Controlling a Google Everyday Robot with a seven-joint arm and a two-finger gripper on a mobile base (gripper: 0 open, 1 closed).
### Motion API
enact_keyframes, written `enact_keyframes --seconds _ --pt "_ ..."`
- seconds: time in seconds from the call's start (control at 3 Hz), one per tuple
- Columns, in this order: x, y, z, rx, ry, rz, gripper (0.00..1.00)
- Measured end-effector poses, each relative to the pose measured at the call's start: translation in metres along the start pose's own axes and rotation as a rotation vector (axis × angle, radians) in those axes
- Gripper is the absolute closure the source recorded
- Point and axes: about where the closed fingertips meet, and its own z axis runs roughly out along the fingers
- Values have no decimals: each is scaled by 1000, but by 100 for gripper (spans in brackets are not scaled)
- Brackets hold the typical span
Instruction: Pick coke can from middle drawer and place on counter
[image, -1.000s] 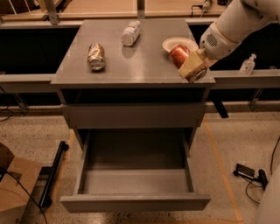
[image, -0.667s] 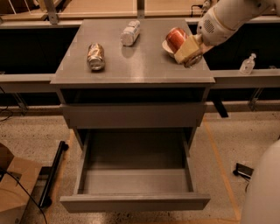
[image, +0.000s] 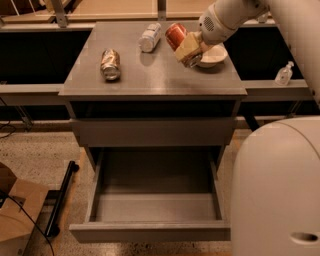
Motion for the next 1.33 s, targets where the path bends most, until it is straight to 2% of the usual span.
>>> enact_keyframes --seconds 0.33,0.67,1.0,1.33 --pt "-13 17 54 -84 36 -4 51" --pt "-15 28 83 -123 67 -3 27" --pt "-14 27 95 -122 81 5 5" --pt "-14 28 98 -125 84 5 0"
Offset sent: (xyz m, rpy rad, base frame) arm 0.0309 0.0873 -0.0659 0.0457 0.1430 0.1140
